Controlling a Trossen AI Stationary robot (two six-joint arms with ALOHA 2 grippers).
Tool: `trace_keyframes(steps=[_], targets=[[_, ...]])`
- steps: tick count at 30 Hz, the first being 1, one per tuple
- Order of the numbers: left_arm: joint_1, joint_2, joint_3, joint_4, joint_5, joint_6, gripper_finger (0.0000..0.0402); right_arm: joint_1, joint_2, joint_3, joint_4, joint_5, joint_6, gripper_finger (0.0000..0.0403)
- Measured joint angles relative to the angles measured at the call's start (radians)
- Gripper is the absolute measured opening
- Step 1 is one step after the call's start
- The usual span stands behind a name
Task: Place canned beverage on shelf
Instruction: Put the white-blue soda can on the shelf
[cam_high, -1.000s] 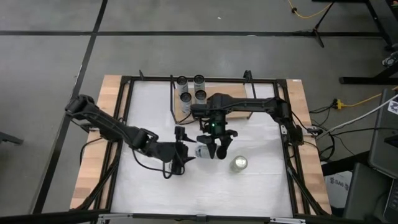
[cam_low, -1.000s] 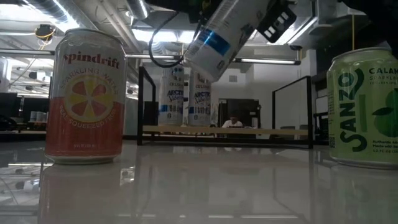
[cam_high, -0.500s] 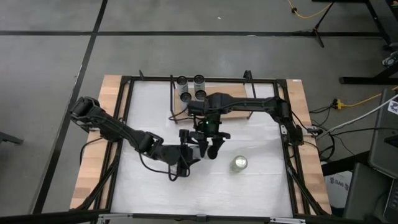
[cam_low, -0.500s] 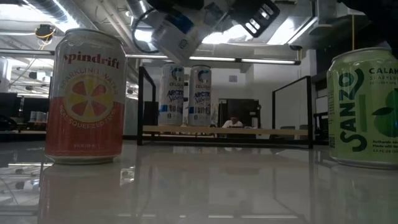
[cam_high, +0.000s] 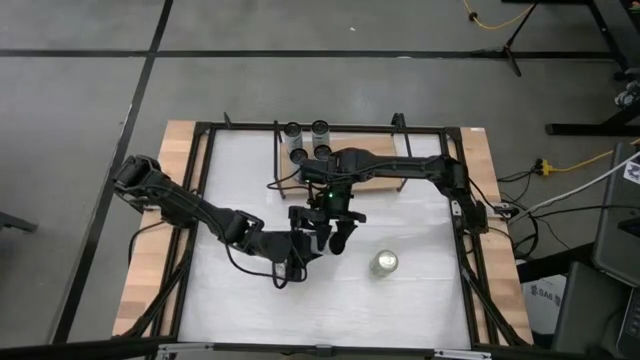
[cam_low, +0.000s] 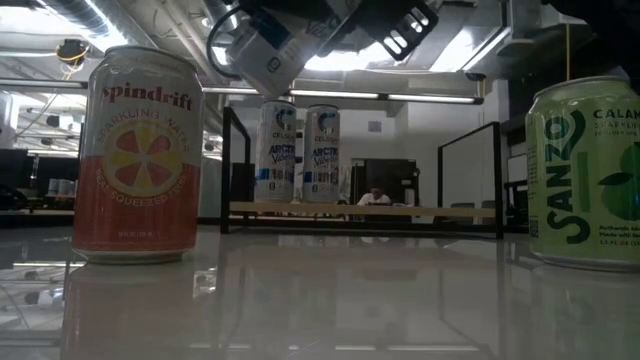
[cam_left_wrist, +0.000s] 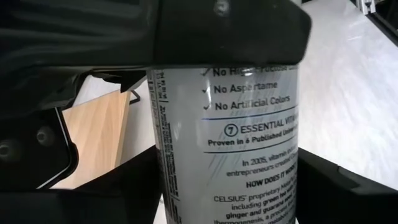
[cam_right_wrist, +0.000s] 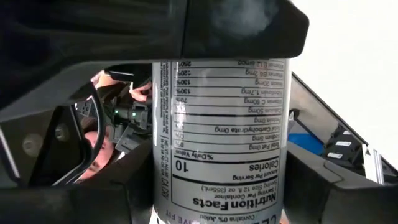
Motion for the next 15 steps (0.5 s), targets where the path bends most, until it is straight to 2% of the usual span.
trace_keyframes(steps=[6, 15], targets=[[0.002, 0.0, 0.0, -0.002, 0.0, -0.001, 0.0234, 0.0, 0.0, 0.0, -0.002, 0.014, 0.0, 0.0251], [0.002, 0.001, -0.001, -0.016, -0.008, 0.004, 0.0233, 0.002, 0.0, 0.0, 0.001, 0.056, -0.005, 0.0251]])
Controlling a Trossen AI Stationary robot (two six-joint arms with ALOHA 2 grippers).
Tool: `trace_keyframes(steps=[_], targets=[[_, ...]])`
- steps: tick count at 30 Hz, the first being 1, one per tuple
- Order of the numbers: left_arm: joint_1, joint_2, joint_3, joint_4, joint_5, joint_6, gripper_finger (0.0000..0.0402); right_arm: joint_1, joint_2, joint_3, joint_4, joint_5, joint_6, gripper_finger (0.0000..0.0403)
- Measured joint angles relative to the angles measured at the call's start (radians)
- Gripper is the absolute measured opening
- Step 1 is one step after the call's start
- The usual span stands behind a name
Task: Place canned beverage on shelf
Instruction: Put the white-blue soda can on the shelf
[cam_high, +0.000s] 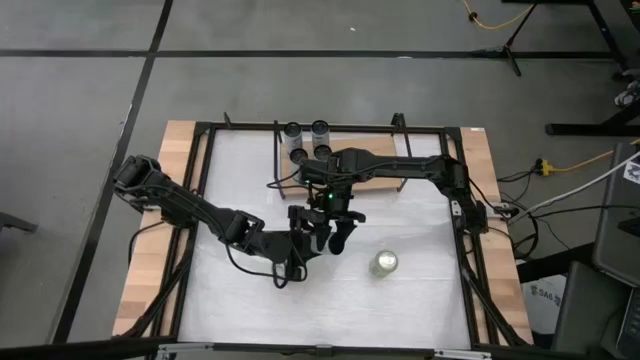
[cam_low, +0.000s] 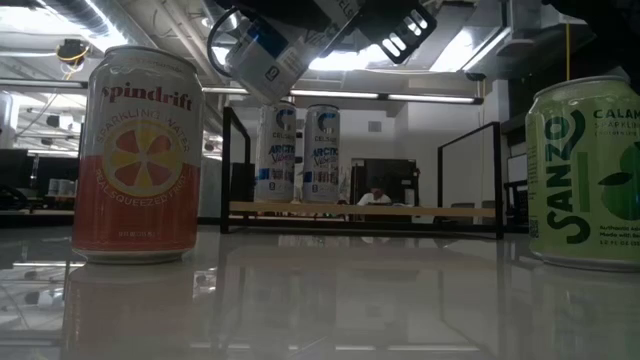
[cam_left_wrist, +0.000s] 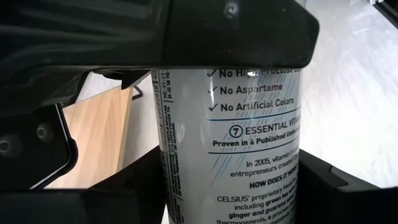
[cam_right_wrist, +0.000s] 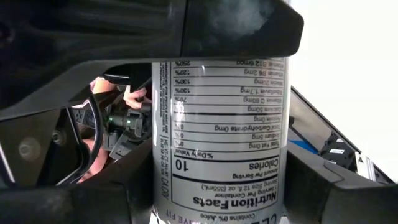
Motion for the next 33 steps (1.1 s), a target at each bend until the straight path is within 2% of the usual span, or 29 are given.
trace_keyframes(steps=[7, 17, 20, 26, 33], targets=[[0.0, 0.0, 0.0, 0.0, 0.0, 0.0, 0.0234, 0.0, 0.0, 0.0, 0.0, 0.001, -0.001, 0.0261], [0.002, 0.0, 0.0, 0.004, 0.01, 0.002, 0.0236, -0.001, 0.0, 0.0, -0.011, 0.016, -0.042, 0.0363], [0.002, 0.0, 0.0, 0.006, 0.038, 0.001, 0.0236, -0.006, -0.013, 0.0, -0.012, 0.034, -0.157, 0.0374], [0.006, 0.0, 0.0, 0.005, 0.111, -0.02, 0.0237, -0.008, -0.107, 0.002, -0.101, 0.183, -0.478, 0.0373], [0.06, -0.001, 0.0, 0.028, 0.235, -0.109, 0.0237, -0.014, -0.246, 0.002, -0.25, 0.52, -0.832, 0.0372]])
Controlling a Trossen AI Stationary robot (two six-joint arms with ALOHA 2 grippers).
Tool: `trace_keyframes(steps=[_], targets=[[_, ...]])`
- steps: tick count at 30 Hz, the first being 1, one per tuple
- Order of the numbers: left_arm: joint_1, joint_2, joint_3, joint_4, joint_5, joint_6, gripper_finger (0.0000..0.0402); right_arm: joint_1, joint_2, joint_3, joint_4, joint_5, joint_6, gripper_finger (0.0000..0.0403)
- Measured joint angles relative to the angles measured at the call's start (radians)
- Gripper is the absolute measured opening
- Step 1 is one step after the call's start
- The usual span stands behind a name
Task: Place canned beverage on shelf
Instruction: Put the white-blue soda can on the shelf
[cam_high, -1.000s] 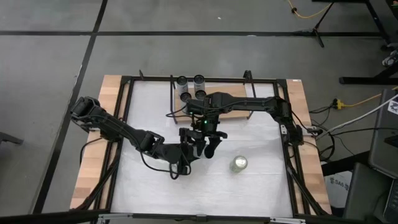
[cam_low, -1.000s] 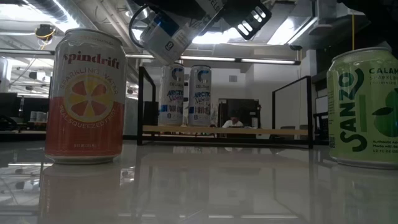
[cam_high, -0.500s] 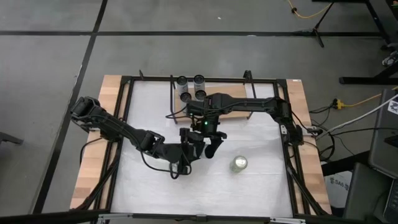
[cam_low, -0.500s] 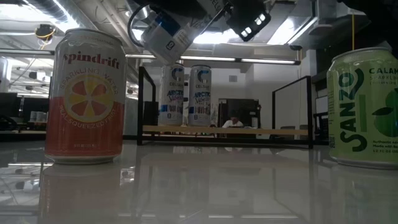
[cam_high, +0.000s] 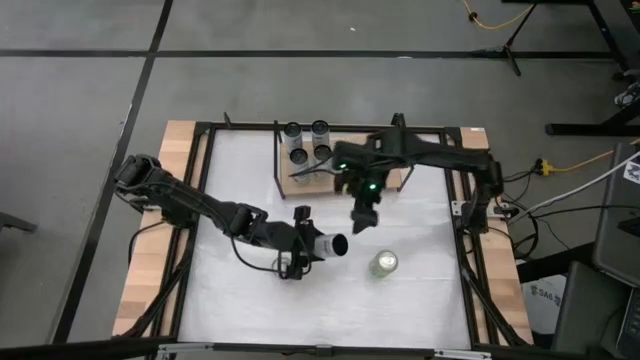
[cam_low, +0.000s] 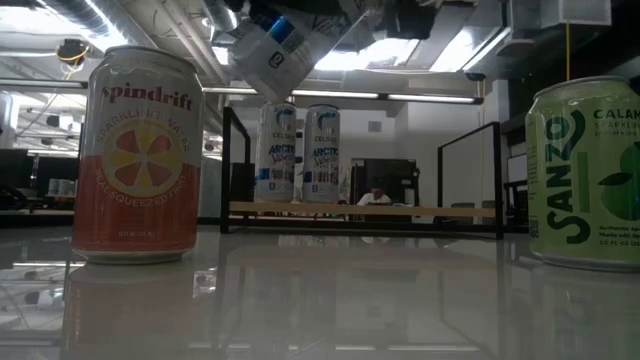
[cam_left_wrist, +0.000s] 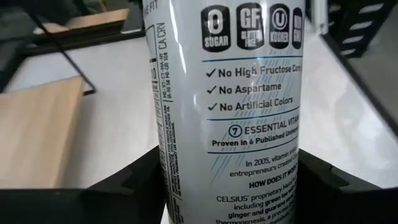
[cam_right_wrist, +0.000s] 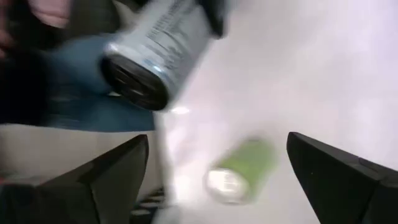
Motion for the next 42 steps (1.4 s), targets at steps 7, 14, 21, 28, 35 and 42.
trace_keyframes(steps=[7, 14, 21, 28, 35, 42], targets=[[0.11, 0.0, 0.0, 0.053, 0.18, -0.079, 0.0237, 0.0, -0.142, 0.0, -0.006, 0.208, -0.302, 0.0372], [0.248, -0.002, 0.0, 0.134, 0.37, -0.132, 0.0238, 0.0, -0.283, 0.0, -0.001, 0.258, -0.45, 0.0372], [0.35, -0.002, 0.001, 0.219, 0.469, -0.134, 0.0238, 0.0, -0.377, 0.0, 0.017, 0.312, -0.527, 0.0372], [0.412, -0.002, 0.001, 0.269, 0.532, -0.132, 0.0238, 0.0, -0.406, 0.0, 0.048, 0.336, -0.617, 0.0372], [0.431, -0.002, 0.001, 0.269, 0.533, -0.13, 0.0238, -0.04, -0.418, -0.062, 0.095, 0.257, -0.683, 0.0372], [0.43, -0.002, 0.001, 0.267, 0.535, -0.123, 0.0238, -0.169, -0.525, -0.401, 0.418, 0.17, -0.686, 0.0372]])
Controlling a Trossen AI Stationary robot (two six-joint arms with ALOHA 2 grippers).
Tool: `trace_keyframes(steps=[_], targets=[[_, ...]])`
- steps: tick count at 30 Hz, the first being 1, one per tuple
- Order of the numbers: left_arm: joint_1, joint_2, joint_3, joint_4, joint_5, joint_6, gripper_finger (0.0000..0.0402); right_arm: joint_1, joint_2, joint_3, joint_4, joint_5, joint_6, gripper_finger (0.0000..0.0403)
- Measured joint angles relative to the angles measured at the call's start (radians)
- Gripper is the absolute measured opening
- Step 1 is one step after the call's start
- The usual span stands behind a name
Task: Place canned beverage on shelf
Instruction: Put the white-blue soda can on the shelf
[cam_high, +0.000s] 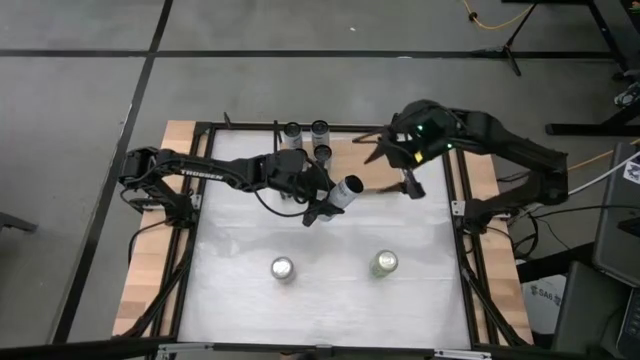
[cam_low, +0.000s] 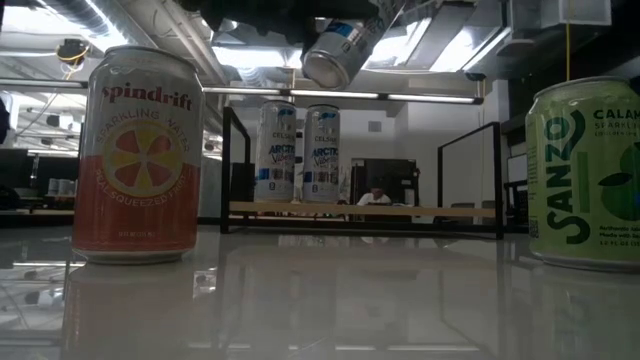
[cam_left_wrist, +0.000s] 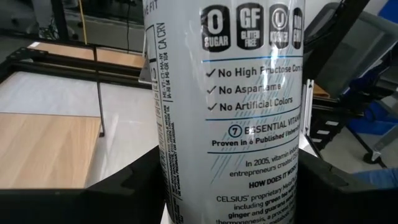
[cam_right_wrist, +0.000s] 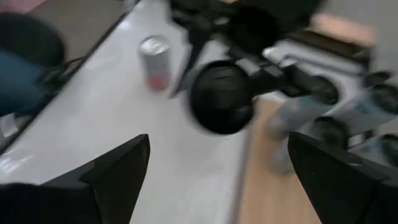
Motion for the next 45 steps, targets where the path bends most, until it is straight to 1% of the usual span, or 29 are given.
trace_keyframes(steps=[4, 7, 10, 14, 18, 24, 33, 39, 45], targets=[[0.0, 0.0, 0.0, -0.004, 0.0, 0.0, 0.0238, -0.044, -0.042, -0.158, 0.249, -0.017, 0.0, 0.0372], [0.0, 0.0, 0.0, -0.007, 0.0, 0.0, 0.0238, -0.042, -0.045, -0.211, 0.348, -0.035, -0.007, 0.0372], [0.0, 0.0, 0.0, -0.007, 0.0, -0.001, 0.0238, -0.039, -0.039, -0.222, 0.351, -0.044, -0.044, 0.0372], [0.0, 0.0, 0.0, -0.008, 0.0, -0.002, 0.0238, -0.034, -0.031, -0.223, 0.355, -0.09, -0.077, 0.0372], [0.0, 0.0, 0.0, -0.008, 0.0, -0.003, 0.0238, -0.034, -0.031, -0.222, 0.375, -0.15, -0.079, 0.0372], [0.0, 0.0, 0.0, -0.008, 0.0, -0.003, 0.0238, -0.025, -0.005, -0.222, 0.375, -0.184, -0.078, 0.0372], [-0.001, 0.0, 0.0, -0.012, 0.002, -0.003, 0.0238, 0.021, 0.048, -0.222, 0.386, -0.174, -0.077, 0.0372], [-0.001, 0.0, 0.0, -0.012, 0.003, -0.003, 0.0238, 0.033, 0.074, -0.222, 0.388, -0.173, -0.076, 0.0372], [0.0, 0.0, 0.0, -0.001, 0.018, -0.003, 0.0238, 0.034, 0.083, -0.222, 0.399, -0.149, -0.045, 0.0372]])
